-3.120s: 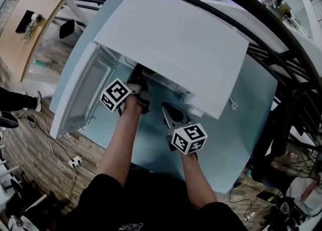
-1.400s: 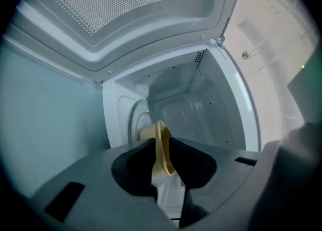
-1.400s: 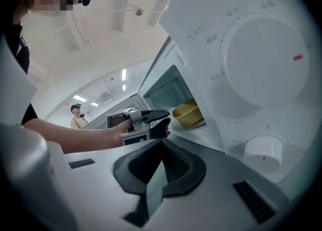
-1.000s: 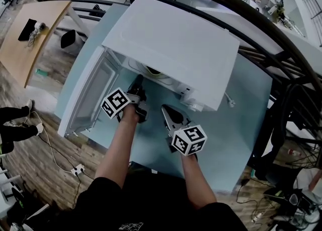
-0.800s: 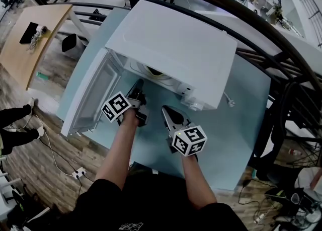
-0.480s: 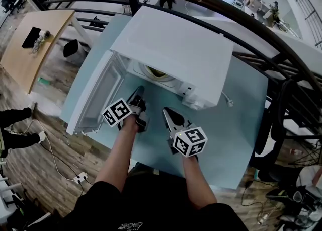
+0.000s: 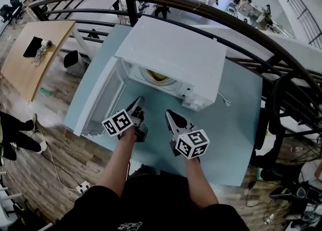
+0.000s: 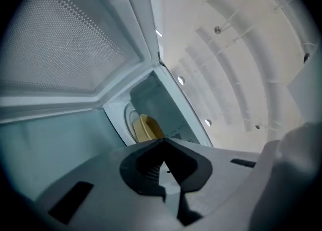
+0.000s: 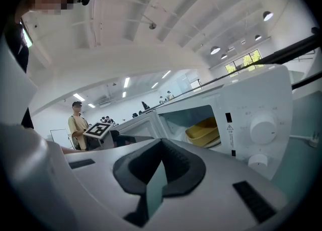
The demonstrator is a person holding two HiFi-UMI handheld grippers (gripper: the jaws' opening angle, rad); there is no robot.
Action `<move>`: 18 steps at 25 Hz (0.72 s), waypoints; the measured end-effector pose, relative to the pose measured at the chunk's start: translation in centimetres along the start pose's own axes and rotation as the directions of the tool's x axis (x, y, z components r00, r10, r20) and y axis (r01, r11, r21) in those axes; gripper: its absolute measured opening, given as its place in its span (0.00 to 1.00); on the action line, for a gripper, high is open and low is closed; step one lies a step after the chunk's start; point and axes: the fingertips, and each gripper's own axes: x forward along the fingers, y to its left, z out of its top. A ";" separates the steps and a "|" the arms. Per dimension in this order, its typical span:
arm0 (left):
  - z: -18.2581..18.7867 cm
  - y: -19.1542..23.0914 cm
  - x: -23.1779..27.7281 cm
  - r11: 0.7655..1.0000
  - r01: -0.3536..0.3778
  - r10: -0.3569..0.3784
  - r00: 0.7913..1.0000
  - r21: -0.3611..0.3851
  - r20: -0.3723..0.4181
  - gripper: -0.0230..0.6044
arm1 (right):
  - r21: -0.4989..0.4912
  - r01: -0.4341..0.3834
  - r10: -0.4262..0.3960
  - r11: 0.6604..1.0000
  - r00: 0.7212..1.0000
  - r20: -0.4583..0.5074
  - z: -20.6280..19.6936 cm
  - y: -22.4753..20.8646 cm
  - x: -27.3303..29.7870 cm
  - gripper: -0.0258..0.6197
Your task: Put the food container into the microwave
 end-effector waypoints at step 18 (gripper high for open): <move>-0.9 -7.0 -6.5 0.921 0.166 -0.121 0.982 0.353 -0.145 0.05 | -0.048 0.092 -0.086 0.995 0.990 0.115 1.3 4.0 -4.6 0.05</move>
